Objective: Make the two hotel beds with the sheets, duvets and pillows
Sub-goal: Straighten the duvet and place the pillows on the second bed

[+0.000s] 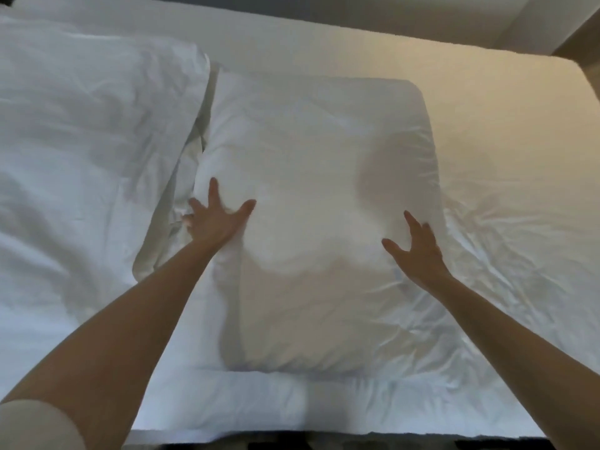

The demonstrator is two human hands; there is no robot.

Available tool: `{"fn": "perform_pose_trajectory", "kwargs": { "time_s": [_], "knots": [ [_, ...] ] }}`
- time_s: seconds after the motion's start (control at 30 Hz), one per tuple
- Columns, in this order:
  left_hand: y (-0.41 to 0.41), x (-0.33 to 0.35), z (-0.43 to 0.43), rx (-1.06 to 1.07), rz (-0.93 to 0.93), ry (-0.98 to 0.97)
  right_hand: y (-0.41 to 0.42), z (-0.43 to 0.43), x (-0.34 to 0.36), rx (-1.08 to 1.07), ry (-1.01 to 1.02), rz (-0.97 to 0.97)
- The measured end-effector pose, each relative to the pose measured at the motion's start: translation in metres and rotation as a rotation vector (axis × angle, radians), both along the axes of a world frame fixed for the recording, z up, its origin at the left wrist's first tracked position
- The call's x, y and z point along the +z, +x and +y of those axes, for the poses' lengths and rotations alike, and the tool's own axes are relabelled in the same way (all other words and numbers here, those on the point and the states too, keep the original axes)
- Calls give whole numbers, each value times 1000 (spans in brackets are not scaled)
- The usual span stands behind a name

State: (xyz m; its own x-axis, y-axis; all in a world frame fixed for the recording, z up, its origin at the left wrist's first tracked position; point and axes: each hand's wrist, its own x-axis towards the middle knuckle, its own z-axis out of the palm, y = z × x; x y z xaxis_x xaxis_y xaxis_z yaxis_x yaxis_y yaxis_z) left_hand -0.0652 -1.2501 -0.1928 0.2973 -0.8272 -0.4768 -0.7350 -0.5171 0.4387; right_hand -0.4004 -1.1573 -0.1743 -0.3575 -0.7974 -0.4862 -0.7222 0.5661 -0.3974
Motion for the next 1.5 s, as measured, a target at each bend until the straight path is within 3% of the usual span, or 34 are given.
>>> {"fn": "perform_pose_trajectory", "kwargs": {
  "time_s": [0.2,0.3,0.53,0.63,0.73,0.83,0.93,1.13,1.23,1.3,1.4,1.5],
  "knots": [
    [9,-23,-24,80,-51,21,-9,-27,-28,-187,32,47],
    [8,-25,-32,103,-81,-7,-12,-30,-34,-182,25,98],
    [7,-19,-58,290,282,-24,-24,-36,-32,-167,67,69],
    [-8,-8,-61,261,318,-10,-28,-37,-27,-160,87,34],
    [-40,10,-65,183,362,-144,-32,-37,-19,-182,88,0],
    [-81,40,-78,-22,316,-285,-29,-38,-13,-172,60,-7],
    [-97,54,-88,-166,349,-301,-26,-34,-13,-168,42,15],
    [-19,2,-72,-46,-118,-122,-18,-33,-26,-147,94,86],
    [-43,6,-61,-161,-315,-326,-12,-39,-32,-140,115,147],
    [-66,9,-50,-174,-325,-335,-14,-45,-31,-178,85,144],
    [-81,-9,-36,-253,-336,-184,-26,-58,-30,-290,79,104],
    [-71,-21,-40,-230,-256,-153,-42,-76,-39,-419,-10,93]
  ]
}}
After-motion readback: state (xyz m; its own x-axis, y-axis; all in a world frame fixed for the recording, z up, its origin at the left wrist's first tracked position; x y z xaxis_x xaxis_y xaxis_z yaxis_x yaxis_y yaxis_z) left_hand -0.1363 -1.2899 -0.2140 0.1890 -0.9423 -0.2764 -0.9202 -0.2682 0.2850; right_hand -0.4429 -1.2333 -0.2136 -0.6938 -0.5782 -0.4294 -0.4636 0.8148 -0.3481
